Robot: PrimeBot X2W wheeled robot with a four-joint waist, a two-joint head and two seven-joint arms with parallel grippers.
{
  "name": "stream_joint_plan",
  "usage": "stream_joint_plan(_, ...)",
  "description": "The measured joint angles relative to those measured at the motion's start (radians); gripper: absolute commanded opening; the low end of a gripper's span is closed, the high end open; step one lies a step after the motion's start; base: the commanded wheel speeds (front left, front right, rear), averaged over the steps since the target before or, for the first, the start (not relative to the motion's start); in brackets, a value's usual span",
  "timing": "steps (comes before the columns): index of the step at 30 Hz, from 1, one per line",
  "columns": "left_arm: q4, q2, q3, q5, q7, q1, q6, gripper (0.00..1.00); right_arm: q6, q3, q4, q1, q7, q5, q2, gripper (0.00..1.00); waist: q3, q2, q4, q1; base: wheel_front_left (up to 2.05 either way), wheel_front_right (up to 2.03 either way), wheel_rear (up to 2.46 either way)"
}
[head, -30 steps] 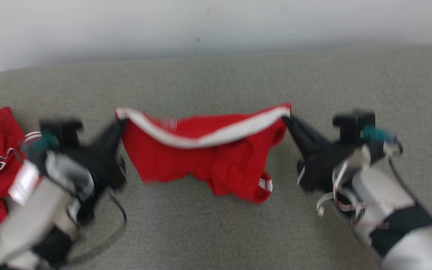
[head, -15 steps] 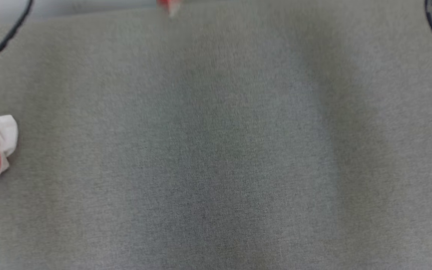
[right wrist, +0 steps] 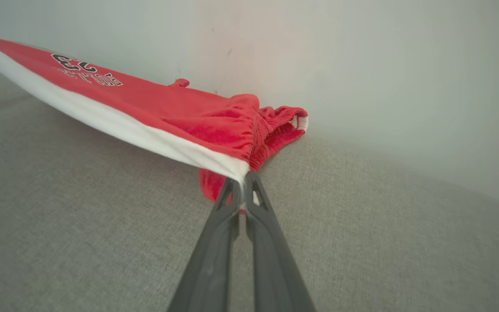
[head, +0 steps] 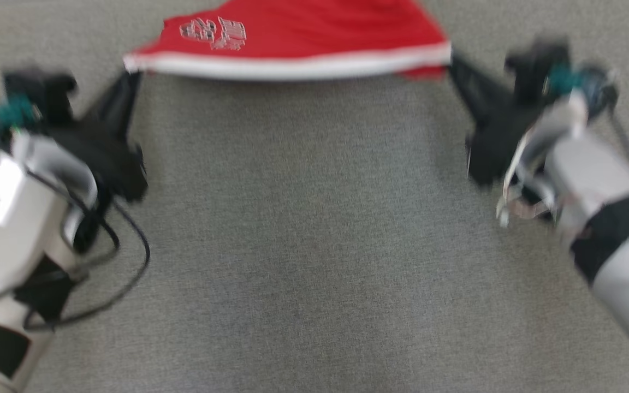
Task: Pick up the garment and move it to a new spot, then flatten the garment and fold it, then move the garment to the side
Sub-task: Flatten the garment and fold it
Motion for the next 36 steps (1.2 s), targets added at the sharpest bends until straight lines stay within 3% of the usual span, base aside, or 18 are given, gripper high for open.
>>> stream_joint_plan(10, -0.009, 0.000, -0.062, 0.040, -0.072, 0.217, 0.015, 0.00, 0.000, 0.067, -0.071, 0.277, -0.127, 0.075, -0.036, 0.00, -0.124, -0.0003, 0.013, -0.0003, 0.00, 0.00, 0.00)
stream_joint_plan(19, -0.041, -0.012, -0.099, 0.049, -0.080, 0.391, 0.045, 0.00, 0.000, 0.066, -0.088, 0.416, -0.144, 0.130, -0.053, 0.00, -0.237, -0.0003, 0.030, -0.0004, 0.00, 0.00, 0.00)
stream_joint_plan(27, -0.060, -0.040, -0.129, 0.029, -0.082, 0.575, 0.077, 0.00, 0.000, 0.048, -0.091, 0.640, -0.152, 0.192, -0.067, 0.00, -0.354, -0.0004, 0.056, -0.0004, 0.00, 0.00, 0.00)
stream_joint_plan(36, -0.141, 0.001, -0.139, 0.021, -0.089, 0.745, 0.138, 0.00, -0.013, 0.050, -0.177, 0.795, -0.153, 0.206, -0.081, 0.00, -0.476, -0.0005, 0.085, -0.0004, 0.00, 0.00, 0.00)
